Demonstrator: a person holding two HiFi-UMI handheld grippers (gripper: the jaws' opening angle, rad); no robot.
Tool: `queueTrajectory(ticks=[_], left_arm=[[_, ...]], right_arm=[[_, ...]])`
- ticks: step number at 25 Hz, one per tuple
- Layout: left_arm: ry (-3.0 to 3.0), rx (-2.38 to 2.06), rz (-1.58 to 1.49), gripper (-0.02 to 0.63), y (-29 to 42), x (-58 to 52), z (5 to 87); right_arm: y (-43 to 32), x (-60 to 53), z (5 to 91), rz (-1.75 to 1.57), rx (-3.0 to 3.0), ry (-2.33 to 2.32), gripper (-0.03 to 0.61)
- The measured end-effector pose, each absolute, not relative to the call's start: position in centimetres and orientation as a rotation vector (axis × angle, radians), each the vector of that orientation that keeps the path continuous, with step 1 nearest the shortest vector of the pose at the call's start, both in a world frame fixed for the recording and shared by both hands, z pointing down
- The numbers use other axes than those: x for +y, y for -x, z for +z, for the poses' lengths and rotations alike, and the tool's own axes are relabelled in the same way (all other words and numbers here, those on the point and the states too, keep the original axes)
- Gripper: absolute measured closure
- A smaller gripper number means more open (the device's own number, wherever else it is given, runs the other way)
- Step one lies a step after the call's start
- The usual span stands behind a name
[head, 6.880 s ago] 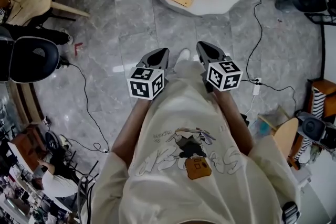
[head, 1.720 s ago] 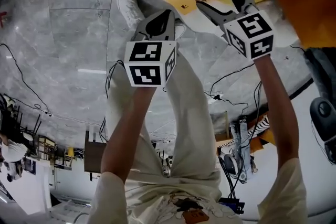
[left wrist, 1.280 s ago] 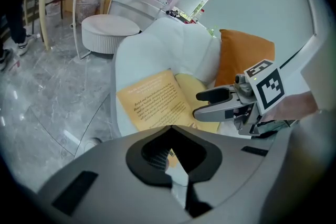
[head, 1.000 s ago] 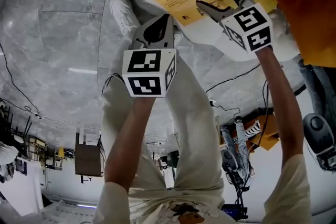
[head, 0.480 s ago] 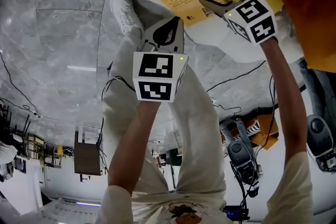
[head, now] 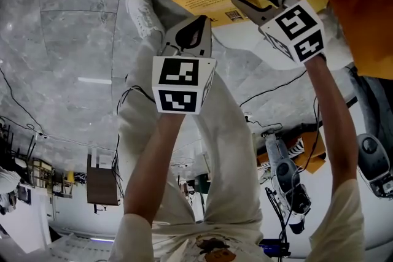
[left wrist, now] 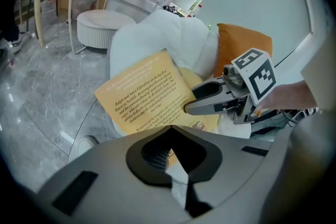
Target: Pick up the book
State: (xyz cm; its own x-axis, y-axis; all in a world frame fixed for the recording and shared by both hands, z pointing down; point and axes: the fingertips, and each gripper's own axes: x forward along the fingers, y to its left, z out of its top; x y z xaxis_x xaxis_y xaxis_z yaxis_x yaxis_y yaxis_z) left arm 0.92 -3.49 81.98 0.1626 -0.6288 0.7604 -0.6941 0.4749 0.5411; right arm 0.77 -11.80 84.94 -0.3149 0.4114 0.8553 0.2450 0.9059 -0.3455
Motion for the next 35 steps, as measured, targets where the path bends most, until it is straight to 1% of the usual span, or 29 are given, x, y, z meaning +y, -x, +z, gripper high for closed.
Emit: queueTrajectory(ticks=[5,14,24,35], left_arm=[[-1.214,-1.517,0.096,0.607,-1.8,-2.7,82.2],[-1.247,-1.489,0.120,0.607,-4.0,-2.0,79.5],[-1.347,-1.489,0.163,0.607,-2.4,-4.2,74.0],[-1.441,-1.440,0.247,0.607,-1.9,-3.5,67.5]], right_arm=[[-1.6,-10.5,82.9,0.181,-1.908,0.516,0.394],[-4.3,-10.6,79.1,0.186,-1.910,0.503,0.407],[-5.1,-10.7,73.6,0.240,-1.960,0.399,0.411],[-5.5,-11.2,66.9,0.308,-2.031,0.215,0.413]])
